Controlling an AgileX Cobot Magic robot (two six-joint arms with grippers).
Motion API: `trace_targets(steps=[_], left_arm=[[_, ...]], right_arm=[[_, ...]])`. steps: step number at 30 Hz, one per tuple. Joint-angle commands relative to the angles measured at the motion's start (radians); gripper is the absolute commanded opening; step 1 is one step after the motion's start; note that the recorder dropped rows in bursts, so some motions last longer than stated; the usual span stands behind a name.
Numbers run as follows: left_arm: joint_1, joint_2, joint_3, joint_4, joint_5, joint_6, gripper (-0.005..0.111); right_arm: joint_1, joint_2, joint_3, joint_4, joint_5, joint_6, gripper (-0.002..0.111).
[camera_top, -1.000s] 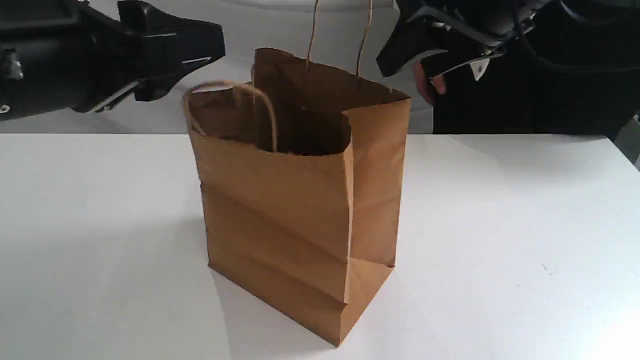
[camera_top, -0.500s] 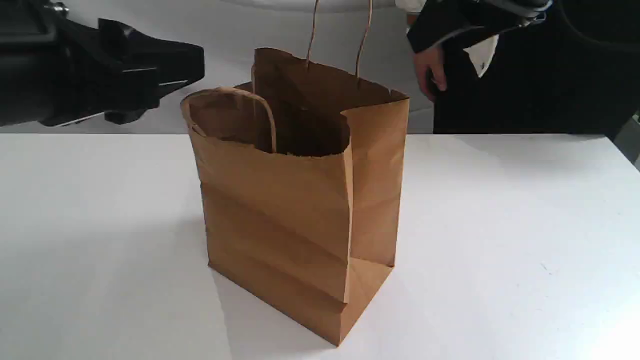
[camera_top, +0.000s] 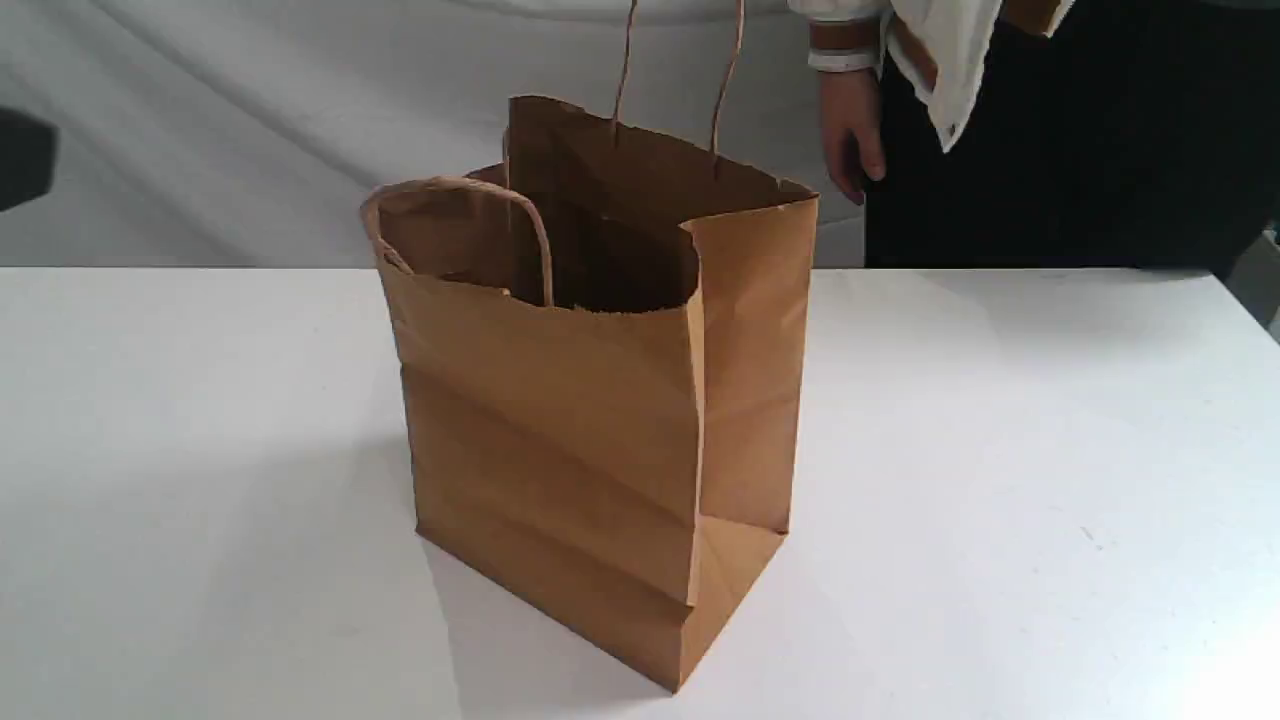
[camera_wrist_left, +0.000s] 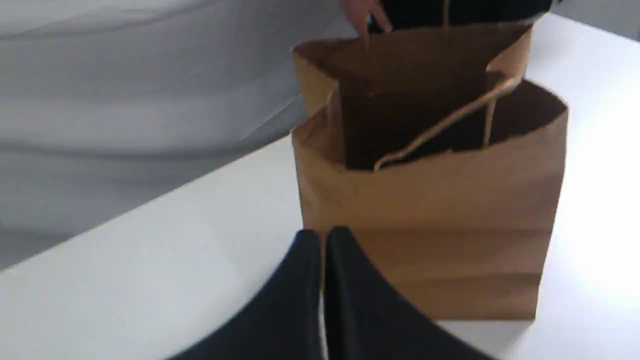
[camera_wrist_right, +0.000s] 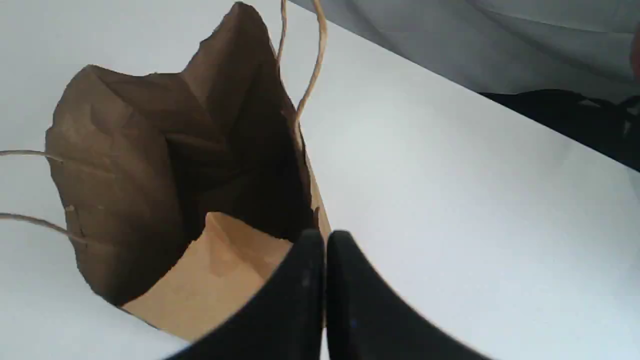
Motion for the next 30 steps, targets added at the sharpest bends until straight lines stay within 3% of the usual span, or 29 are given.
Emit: trace_targets(steps=[1, 3, 18, 23, 30], left_arm=[[0.003, -0.096, 0.067, 0.102, 0.065, -0.134, 0.000], [0.003, -0.174, 0.121, 0.102, 0.065, -0.168, 0.000], [0.003, -0.651, 0.376, 0.134, 0.065, -0.393, 0.000], [0.003, -0.739, 0.399, 0.124, -0.029, -0.393, 0.000], [0.003, -0.754, 0.399, 0.098, -0.048, -0.391, 0.000]], right_arm=[[-0.003, -0.074, 0.108, -0.063, 0.000, -0.009, 0.000], [-0.003, -0.136, 0.215, -0.082, -0.009, -0.009, 0.000], [-0.003, -0.644, 1.007, -0.082, -0.547, -0.034, 0.000], [-0.003, -0.732, 1.124, -0.024, -0.684, -0.034, 0.000], [-0.003, -0.745, 1.129, 0.027, -0.696, -0.032, 0.000]])
